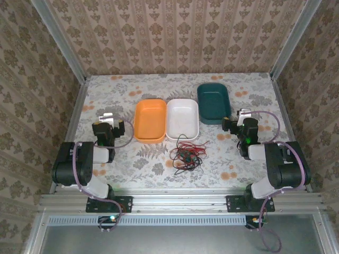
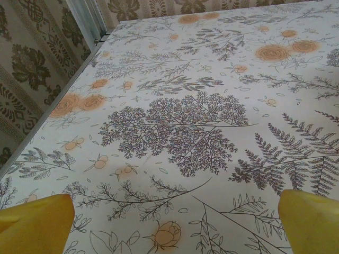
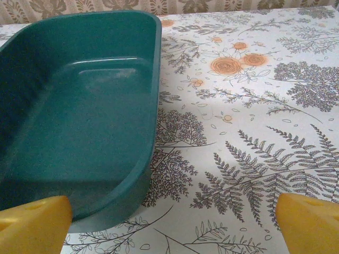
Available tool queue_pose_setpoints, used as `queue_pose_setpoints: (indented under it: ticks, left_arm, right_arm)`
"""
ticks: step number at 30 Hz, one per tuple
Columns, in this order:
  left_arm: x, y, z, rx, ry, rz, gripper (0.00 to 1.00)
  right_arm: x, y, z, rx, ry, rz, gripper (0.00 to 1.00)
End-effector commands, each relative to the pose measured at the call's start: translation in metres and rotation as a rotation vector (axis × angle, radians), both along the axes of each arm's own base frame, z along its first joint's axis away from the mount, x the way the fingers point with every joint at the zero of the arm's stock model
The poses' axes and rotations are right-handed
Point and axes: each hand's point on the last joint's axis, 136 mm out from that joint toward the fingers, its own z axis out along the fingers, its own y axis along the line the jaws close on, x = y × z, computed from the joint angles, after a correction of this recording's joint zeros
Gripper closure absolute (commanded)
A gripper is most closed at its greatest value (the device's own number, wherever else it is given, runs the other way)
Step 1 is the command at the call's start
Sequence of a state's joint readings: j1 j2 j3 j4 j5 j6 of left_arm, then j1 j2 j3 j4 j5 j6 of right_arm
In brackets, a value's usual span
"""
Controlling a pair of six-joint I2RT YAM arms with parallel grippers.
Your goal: Untangle the cables
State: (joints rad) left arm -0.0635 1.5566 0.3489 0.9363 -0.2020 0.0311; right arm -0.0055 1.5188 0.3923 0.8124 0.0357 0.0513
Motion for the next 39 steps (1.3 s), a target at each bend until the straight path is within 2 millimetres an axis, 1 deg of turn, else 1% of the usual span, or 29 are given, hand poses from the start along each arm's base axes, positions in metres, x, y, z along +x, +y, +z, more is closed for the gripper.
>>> queue_pose_setpoints:
  ticks: [1,39]
  left_arm:
    - [0.0089,0.0042,0.0141,0.018,-0.049,0.01,0.0]
    - [0.0089,0.005,0.0145,0.01,-0.051,0.012,0.0]
  right_arm:
    - [0.0087,0.0048,0.0109,-0.009,-0.039,0.026,0.0]
    - [0.0083,0.0045,0.011,-0.01,-0.039,0.024,0.0]
